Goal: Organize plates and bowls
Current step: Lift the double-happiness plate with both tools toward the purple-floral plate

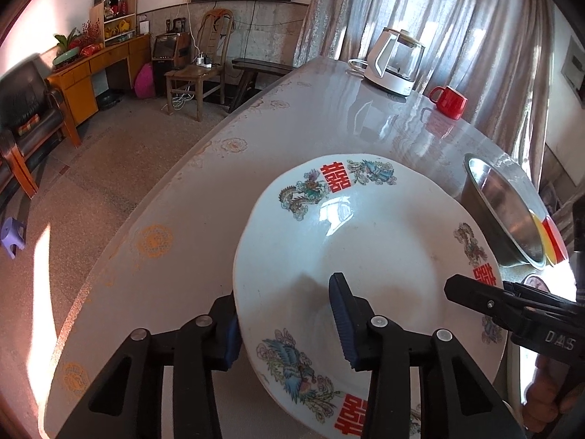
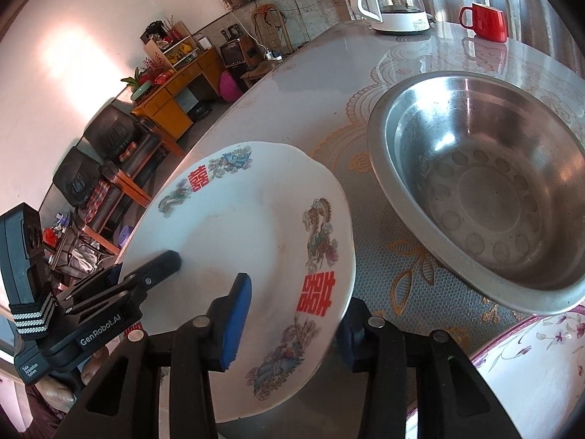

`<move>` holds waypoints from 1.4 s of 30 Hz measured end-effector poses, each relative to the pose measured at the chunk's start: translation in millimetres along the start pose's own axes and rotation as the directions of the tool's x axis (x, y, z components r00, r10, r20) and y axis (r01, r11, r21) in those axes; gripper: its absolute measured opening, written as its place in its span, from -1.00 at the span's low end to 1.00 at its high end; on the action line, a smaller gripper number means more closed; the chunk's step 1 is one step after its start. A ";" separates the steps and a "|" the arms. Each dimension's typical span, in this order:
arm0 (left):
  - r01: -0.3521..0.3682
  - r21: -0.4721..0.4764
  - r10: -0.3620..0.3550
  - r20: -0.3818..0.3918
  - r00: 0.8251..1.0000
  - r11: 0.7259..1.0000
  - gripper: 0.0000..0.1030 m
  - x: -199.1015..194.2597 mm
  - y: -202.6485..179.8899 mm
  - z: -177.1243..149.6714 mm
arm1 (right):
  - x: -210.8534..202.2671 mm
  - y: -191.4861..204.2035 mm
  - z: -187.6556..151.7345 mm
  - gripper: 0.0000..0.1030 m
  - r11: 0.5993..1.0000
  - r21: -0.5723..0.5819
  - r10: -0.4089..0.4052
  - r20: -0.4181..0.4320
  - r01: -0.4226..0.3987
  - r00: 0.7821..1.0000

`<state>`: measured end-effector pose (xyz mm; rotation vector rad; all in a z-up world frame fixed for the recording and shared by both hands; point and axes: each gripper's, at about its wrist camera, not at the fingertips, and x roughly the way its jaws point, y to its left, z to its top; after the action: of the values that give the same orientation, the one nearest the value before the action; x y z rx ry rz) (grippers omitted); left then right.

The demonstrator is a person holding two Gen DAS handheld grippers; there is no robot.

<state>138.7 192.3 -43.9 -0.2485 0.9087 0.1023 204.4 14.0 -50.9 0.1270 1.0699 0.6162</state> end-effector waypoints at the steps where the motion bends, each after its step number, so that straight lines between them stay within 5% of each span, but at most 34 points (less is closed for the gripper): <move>1: -0.002 0.002 0.002 0.002 1.000 1.000 -0.17 1.2 0.0 0.6 | 0.2 -0.2 0.0 -0.18 1.000 -0.002 0.000 -0.001 0.000 1.000; 25: 0.021 -0.029 -0.020 0.025 0.999 0.999 -0.08 2.6 1.8 2.4 | -0.9 -1.9 -1.7 -0.27 1.000 -0.026 0.006 -0.003 -0.006 1.000; 29: 0.031 0.020 -0.032 0.063 0.997 0.999 -0.09 -12.1 -3.1 -6.1 | -6.7 5.6 -4.8 -0.27 0.997 -0.057 -0.042 0.017 0.043 0.999; 42: 0.072 0.049 -0.076 0.083 0.994 0.996 -0.20 -38.1 -12.2 -26.4 | -27.0 14.0 -25.2 -0.36 0.997 -0.081 -0.006 0.051 0.010 0.999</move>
<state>97.5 174.4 -27.2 -0.2336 0.8154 0.0231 168.3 6.5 -36.8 0.0667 0.9948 0.6450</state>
